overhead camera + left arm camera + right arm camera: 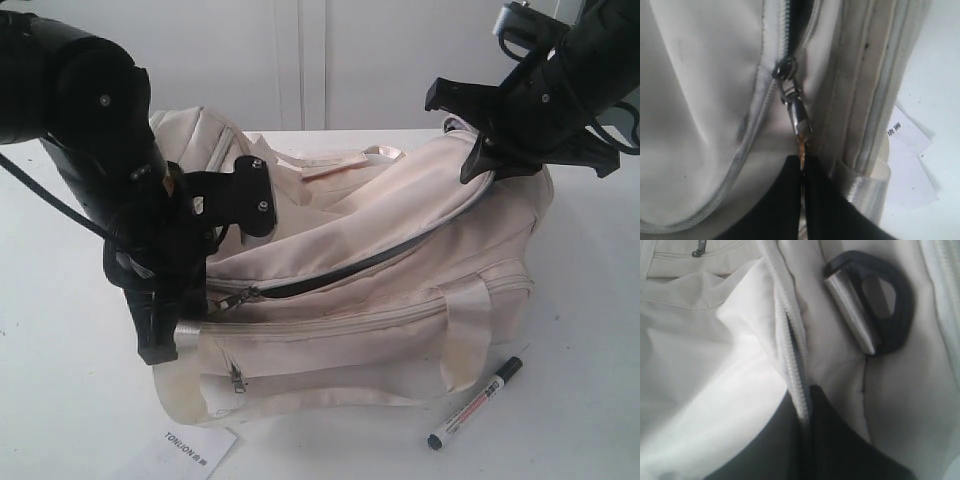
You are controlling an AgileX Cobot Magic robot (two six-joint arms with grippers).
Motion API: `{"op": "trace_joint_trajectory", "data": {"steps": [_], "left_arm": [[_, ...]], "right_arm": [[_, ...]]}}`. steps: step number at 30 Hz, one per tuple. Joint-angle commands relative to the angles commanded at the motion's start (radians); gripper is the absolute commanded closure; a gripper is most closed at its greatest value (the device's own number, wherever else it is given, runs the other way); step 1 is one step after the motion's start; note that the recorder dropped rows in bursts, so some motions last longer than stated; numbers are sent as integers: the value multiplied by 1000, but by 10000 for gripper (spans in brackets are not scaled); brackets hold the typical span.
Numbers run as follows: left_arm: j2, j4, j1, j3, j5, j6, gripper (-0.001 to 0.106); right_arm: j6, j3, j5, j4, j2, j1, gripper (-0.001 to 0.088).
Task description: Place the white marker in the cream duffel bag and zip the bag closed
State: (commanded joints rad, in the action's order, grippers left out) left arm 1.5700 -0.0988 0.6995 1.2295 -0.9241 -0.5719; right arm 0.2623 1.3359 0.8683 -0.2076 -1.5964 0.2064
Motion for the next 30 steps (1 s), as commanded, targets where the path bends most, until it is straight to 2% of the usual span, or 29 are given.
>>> {"op": "trace_joint_trajectory", "data": {"steps": [4,10,15,25,30], "left_arm": [[-30,-16,0,0,-15,13,1053],[-61,-130,0,0,-63,107,1053],[-68,-149,0,0,-95,114,1053],[-69,-249,0,0,-137,235,1053],[-69,-261,0,0,-150,240,1053]], "right_arm": [[0,0,0,2,0,0,868],[0,0,-2,2,0,0,868],[0,0,-2,2,0,0,868],[0,0,0,2,0,0,868],[0,0,0,7,0,0,868]]}}
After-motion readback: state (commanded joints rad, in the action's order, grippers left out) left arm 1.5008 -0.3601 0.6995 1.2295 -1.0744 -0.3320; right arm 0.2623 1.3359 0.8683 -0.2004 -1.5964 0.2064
